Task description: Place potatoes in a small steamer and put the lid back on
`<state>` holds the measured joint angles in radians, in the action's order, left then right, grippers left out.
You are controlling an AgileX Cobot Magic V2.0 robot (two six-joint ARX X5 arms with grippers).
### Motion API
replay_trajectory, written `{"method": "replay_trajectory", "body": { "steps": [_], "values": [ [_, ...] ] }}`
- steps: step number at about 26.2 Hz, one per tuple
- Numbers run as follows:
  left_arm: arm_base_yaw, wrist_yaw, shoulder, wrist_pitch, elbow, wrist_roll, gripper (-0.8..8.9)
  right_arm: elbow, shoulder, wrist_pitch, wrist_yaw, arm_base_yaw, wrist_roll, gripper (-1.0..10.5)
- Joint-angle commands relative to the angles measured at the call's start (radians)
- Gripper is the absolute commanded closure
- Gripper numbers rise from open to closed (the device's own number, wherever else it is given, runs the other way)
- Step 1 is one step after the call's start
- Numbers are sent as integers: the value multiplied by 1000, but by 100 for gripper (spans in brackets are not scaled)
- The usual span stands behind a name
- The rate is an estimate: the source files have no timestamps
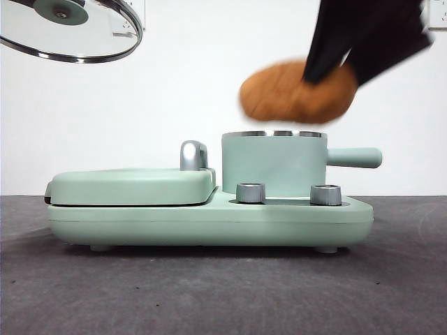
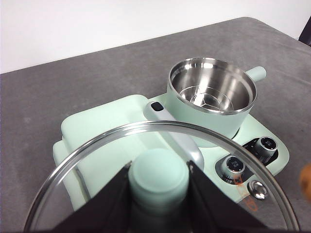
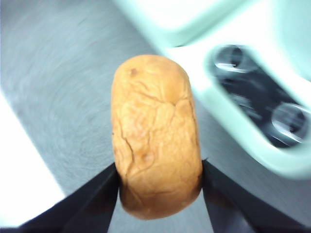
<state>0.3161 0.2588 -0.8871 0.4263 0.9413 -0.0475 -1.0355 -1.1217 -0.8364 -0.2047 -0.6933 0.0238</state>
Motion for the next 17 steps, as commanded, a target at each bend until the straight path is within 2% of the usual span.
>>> {"method": "replay_trajectory", "body": {
  "steps": [1, 5, 17],
  "values": [
    [2, -1, -1, -30, 17, 8, 799, -140, -24, -83, 4, 35, -78, 702],
    [2, -1, -1, -31, 17, 8, 799, -305, -87, -111, 5, 99, -70, 702],
    [2, -1, -1, -30, 17, 8, 799, -542, -406, -71, 26, 214, 38, 702]
  ]
}}
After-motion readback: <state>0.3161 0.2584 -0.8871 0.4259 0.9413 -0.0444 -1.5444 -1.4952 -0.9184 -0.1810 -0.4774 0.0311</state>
